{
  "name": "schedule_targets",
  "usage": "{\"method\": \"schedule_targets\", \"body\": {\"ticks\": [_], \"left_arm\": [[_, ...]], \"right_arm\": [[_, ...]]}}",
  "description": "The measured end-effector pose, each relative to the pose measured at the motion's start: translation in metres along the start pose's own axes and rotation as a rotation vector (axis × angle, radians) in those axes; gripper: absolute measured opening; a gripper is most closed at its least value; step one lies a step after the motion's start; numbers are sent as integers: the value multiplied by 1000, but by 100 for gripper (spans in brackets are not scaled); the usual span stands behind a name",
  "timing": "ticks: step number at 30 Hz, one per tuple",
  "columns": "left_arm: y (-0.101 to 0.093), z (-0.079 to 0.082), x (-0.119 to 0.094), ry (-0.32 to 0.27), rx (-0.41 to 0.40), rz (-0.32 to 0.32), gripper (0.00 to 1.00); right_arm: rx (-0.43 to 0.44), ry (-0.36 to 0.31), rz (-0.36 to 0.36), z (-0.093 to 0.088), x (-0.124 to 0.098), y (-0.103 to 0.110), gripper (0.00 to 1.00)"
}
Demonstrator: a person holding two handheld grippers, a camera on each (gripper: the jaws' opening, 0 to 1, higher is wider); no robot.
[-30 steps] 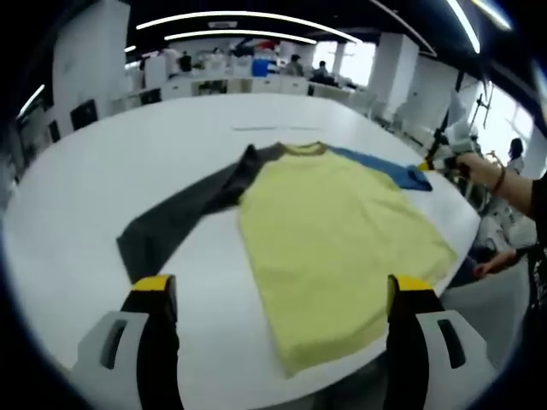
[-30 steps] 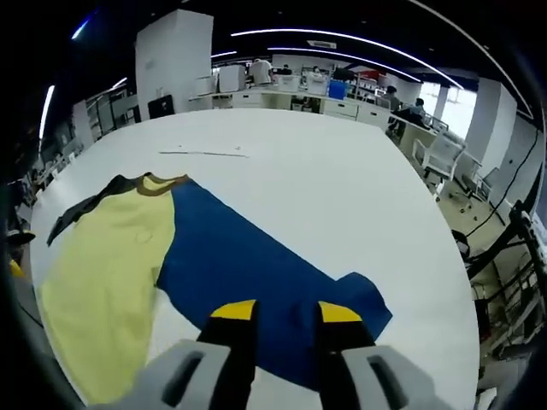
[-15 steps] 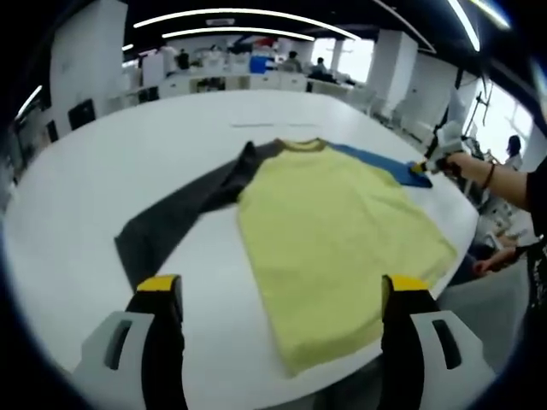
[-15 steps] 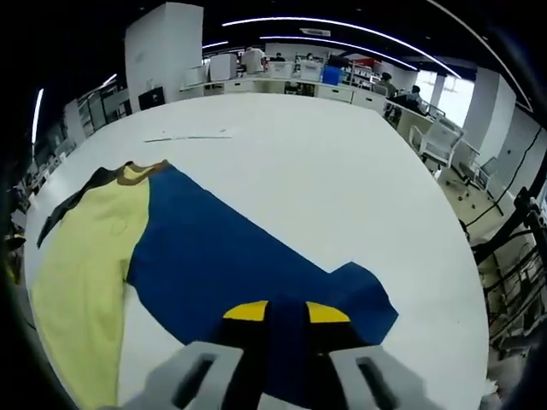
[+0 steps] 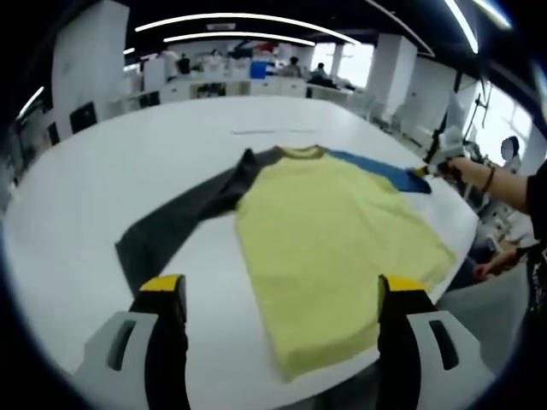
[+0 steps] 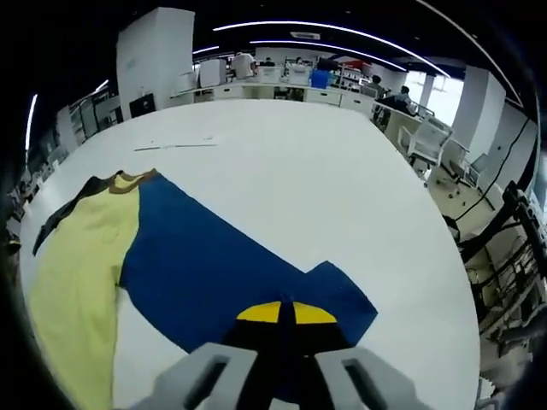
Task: Fold the garment on the visible template until the final outline fits inside the template.
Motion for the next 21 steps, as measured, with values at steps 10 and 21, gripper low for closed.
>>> {"method": "schedule_targets", "body": {"ticks": [10, 21], "left_arm": [[-5, 2, -2, -23, 4, -19, 89], [-6, 4, -5, -48, 12, -18, 88]], "right_arm": [[85, -9, -122, -21, -28, -26, 0], [235, 12, -208, -50, -49, -37, 0]]}}
Point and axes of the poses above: the point that each gripper's makers call its tool centre point, and the gripper's own axes: x roughly forward along the fingers, y roughly to its left, z roughly out of its top, the point moved 9 cm from there along -x, roughly backward along the fingers, and after that the axes turned 6 degrees about -x, right-handed, at the moved point
